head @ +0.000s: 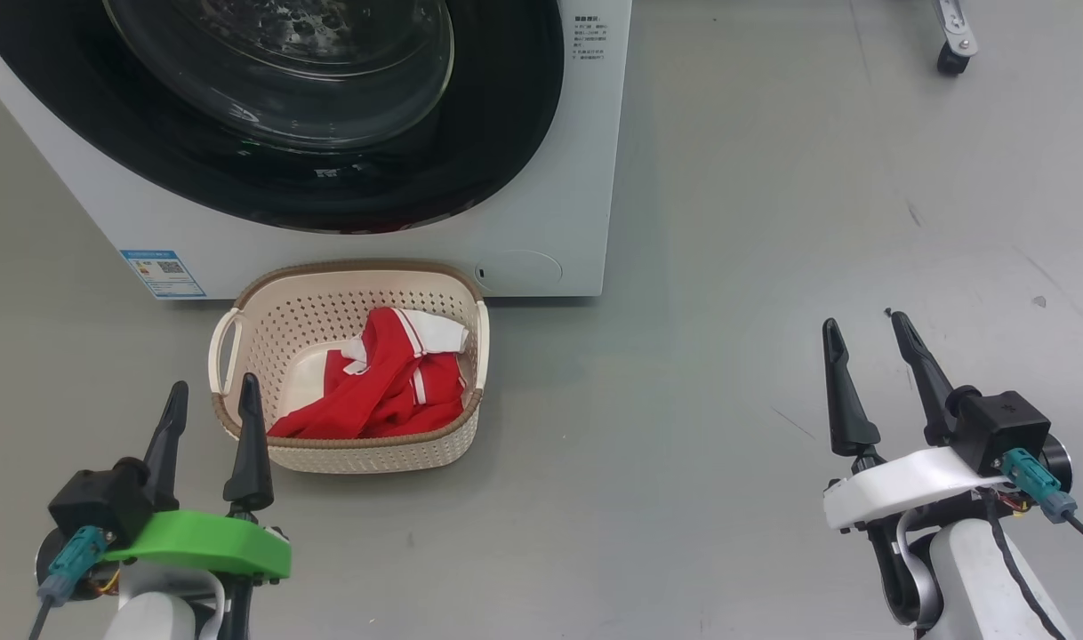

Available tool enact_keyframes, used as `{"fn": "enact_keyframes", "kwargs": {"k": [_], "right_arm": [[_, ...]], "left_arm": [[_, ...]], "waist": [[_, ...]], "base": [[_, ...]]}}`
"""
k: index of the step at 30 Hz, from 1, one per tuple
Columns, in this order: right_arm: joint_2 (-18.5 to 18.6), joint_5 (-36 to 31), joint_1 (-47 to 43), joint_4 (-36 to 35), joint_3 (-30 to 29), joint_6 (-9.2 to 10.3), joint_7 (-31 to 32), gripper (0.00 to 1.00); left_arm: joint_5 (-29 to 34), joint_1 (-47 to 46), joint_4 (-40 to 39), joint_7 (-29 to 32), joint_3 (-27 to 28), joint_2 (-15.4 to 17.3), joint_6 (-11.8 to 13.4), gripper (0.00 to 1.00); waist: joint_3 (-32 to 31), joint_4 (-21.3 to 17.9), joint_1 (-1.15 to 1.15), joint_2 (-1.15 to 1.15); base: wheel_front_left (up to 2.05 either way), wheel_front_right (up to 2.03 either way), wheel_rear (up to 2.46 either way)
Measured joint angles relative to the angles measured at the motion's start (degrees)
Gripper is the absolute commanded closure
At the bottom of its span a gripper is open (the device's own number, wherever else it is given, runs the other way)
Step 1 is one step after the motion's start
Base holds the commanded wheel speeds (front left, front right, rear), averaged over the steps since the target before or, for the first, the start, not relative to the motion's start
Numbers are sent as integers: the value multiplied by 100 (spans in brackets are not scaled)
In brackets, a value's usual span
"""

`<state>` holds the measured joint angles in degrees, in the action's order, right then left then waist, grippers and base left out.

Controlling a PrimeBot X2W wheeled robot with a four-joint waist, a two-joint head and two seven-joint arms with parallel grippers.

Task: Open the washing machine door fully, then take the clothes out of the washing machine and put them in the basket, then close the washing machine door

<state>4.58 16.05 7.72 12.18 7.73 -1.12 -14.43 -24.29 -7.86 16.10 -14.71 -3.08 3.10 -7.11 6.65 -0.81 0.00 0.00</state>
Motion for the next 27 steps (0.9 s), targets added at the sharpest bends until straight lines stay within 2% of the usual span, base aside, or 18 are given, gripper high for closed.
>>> {"fn": "enact_keyframes", "kwargs": {"k": [27], "right_arm": [[-79,-65,-19,18,-136,-70,0,0]], "left_arm": [[-2,21,-2,0,84,-1,0,0]], "waist": [[47,-5,0,0]], "base": [[0,0,0]]}}
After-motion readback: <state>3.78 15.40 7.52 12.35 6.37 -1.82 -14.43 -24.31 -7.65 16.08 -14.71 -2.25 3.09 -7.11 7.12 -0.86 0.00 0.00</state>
